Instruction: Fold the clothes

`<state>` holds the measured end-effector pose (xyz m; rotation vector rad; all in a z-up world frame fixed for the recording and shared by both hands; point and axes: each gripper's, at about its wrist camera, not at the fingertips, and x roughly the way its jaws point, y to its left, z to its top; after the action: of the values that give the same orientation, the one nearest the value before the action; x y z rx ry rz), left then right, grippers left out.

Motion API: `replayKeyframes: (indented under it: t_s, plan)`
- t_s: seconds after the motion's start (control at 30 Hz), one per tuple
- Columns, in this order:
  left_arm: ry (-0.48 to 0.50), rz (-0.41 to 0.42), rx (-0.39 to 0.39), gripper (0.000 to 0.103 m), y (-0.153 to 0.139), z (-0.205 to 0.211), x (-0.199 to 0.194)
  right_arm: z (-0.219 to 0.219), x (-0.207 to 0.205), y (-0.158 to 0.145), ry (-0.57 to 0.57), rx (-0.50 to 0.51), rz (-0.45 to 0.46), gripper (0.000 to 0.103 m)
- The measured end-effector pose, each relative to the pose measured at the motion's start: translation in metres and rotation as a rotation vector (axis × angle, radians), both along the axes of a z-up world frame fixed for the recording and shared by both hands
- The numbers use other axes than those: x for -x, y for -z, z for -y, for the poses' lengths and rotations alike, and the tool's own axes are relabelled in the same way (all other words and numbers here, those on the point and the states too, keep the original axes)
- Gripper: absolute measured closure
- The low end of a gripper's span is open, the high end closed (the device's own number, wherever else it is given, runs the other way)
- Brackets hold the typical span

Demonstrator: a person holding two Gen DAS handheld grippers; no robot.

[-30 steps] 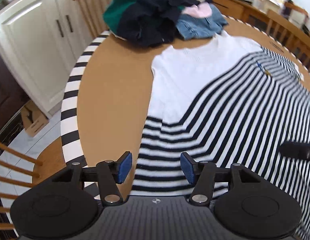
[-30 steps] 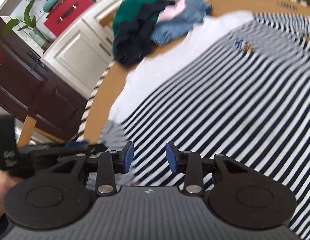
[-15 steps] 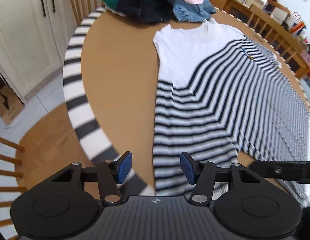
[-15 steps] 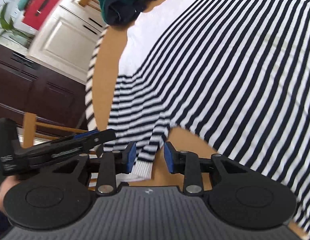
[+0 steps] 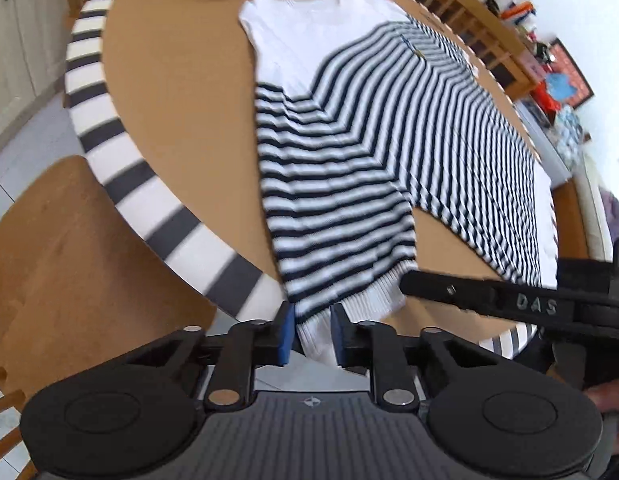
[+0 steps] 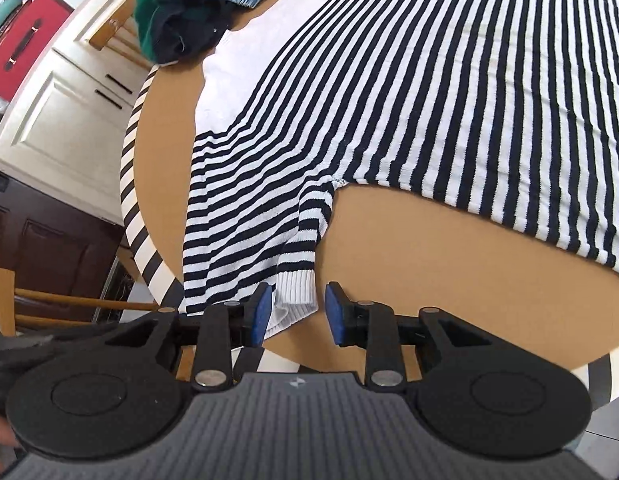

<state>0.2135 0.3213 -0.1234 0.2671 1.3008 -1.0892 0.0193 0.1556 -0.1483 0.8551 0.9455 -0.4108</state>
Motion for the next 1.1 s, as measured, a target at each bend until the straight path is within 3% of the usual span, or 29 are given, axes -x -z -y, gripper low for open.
replayKeyframes:
  t_s: [0.17,0.23,0.33,0.6,0.83,1.0,1.1]
  plan:
    - [-0.017,-0.002,-0.001,0.091,0.002,0.006,0.002,-0.005,-0.011,-0.001,-0.048,0.046,-0.001,0.073]
    - [-0.003,0.017,-0.011,0.099,0.003,0.010,0.005,-0.008,-0.015,-0.002,-0.074,0.079,-0.014,0.083]
    - [0.014,0.043,-0.017,0.100,0.002,0.013,0.010,-0.008,-0.016,-0.002,-0.106,0.095,-0.026,0.096]
    - [0.012,0.055,0.008,0.100,-0.008,0.013,0.005,-0.004,-0.008,-0.008,-0.119,0.066,0.007,0.097]
    - [0.022,0.067,0.124,0.100,-0.045,0.037,-0.024,0.020,-0.002,-0.029,0.036,-0.077,0.156,0.097]
    - [0.028,0.117,0.185,0.100,-0.070,0.092,-0.058,0.057,-0.007,-0.039,0.158,-0.144,0.226,0.097]
    - [0.018,0.117,0.194,0.100,-0.082,0.133,-0.074,0.087,-0.012,-0.030,0.227,-0.195,0.228,0.097]
